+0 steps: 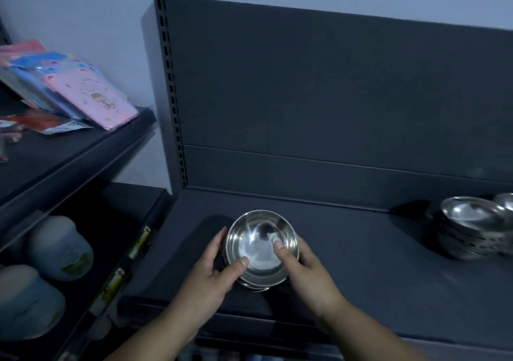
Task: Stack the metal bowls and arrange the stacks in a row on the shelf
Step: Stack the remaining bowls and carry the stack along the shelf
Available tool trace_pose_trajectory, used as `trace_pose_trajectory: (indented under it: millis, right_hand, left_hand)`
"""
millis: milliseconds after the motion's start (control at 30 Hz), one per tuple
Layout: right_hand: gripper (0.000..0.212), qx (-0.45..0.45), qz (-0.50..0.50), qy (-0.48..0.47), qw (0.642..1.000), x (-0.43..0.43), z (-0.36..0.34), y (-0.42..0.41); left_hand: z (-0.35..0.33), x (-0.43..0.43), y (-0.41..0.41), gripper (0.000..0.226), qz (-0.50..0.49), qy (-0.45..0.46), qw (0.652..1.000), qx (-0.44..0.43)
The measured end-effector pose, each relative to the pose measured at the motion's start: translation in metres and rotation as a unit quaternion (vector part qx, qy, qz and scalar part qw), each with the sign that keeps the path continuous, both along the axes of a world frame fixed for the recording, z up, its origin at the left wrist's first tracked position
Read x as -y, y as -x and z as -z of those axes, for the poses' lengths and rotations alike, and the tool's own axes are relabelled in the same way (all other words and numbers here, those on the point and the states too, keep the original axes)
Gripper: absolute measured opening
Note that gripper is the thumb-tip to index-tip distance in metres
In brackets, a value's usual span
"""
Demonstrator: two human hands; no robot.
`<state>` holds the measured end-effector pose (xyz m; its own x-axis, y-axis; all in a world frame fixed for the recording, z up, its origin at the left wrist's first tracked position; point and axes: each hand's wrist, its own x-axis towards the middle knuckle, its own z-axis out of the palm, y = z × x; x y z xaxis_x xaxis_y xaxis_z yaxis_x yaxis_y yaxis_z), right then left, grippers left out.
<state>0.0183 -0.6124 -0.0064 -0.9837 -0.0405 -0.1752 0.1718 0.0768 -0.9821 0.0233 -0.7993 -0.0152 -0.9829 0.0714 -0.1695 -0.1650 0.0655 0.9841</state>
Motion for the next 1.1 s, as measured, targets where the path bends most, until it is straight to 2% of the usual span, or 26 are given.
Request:
trace_pose_trajectory:
  millis: [300, 500, 567, 667, 800, 900, 1000, 1100]
  right_hand:
    - [0.029, 0.014, 0.136, 0.028, 0.99, -0.104, -0.003, -0.083]
    - [0.025, -0.009, 0.225, 0.032, 0.974, -0.218, -0.022, -0.188]
    - [0.03, -0.009, 0.257, 0.034, 0.966, -0.263, -0.027, -0.233]
    - [0.038, -0.018, 0.306, 0.016, 0.952, -0.332, -0.031, -0.307]
    - [0.018, -0.027, 0.38, 0.009, 0.925, -0.41, -0.037, -0.401]
    - [0.015, -0.019, 0.438, -0.005, 0.899, -0.459, -0.037, -0.458]
    - [0.023, -0.001, 0.486, -0.001, 0.874, -0.5, -0.035, -0.499]
    - [0.025, 0.011, 0.518, -0.003, 0.855, -0.54, -0.029, -0.522]
  left_hand:
    - [-0.012, -0.112, -0.039, 0.067, 0.103, 0.017, 0.994, -0.016]
    - [-0.03, -0.237, -0.108, 0.066, 0.204, 0.026, 0.978, -0.027]
    - [-0.034, -0.289, -0.141, 0.061, 0.236, 0.014, 0.971, -0.028]
    - [-0.037, -0.369, -0.198, 0.053, 0.299, -0.001, 0.954, -0.01]
    - [-0.032, -0.468, -0.265, 0.05, 0.386, -0.009, 0.922, -0.012]
    - [-0.029, -0.533, -0.309, 0.042, 0.438, -0.007, 0.899, -0.011]
    - [-0.024, -0.591, -0.338, 0.062, 0.482, 0.003, 0.876, 0.006]
    - [-0.017, -0.641, -0.354, 0.058, 0.508, 0.007, 0.861, 0.005]
